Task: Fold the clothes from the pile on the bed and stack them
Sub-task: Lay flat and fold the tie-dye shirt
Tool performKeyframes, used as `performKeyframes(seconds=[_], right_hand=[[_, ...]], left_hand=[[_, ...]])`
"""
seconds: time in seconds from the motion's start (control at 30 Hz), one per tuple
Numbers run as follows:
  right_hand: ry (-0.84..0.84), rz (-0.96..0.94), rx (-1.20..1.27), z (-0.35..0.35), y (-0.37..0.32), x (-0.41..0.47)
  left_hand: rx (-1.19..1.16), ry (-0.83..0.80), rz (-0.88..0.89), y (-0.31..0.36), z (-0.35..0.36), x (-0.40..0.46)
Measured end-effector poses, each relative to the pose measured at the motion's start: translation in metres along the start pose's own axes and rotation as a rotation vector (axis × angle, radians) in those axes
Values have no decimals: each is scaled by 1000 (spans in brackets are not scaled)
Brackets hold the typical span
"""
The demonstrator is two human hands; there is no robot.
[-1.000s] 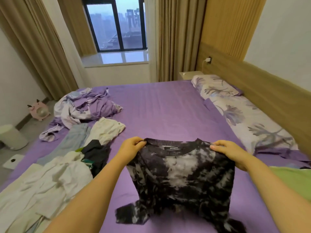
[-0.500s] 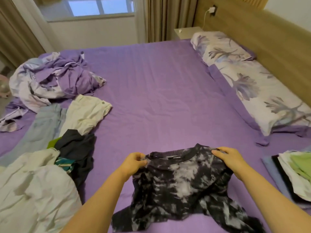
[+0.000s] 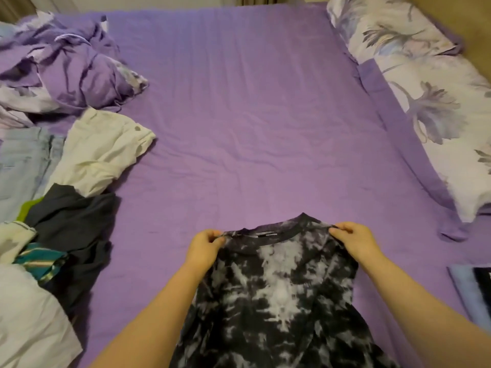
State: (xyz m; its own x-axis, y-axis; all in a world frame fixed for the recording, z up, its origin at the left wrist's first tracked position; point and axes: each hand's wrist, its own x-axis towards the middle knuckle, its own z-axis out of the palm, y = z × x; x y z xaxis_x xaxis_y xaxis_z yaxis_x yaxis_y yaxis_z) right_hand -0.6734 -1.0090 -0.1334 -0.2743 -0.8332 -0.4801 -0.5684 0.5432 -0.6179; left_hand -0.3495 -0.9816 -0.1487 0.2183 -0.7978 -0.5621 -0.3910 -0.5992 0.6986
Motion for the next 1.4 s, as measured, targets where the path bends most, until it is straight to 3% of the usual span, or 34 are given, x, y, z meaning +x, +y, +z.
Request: performKeyframes(seconds=[0.23,0.43,0.8,0.9,1.0,1.07,1.13,1.27,1.4], right_hand=[[16,-135,-92,16,2,88],[28,-147,-35,6,-18,158],[102,-167,100,11,-62,241],[104,-168,118,19,-64,245],[-8,-117,56,27,-45,233],[-17,-102,-31,29,-23,219],[37,-95,-94,29,-2,200],[119,-85,-147,27,31,161],[94,-95,-221,16,53,151]], left_hand=[[-20,111,40,20,30,71],[-93,230,31,53,32,130],[-8,347,80,98,19,215],[135,390,37,99,21,223],[447,454,1,95,35,211],[540,477,119,92,54,194],[554,410,323,89,80,175],[590,33,608,87,142,142],[736,-184,665,93,199,126]])
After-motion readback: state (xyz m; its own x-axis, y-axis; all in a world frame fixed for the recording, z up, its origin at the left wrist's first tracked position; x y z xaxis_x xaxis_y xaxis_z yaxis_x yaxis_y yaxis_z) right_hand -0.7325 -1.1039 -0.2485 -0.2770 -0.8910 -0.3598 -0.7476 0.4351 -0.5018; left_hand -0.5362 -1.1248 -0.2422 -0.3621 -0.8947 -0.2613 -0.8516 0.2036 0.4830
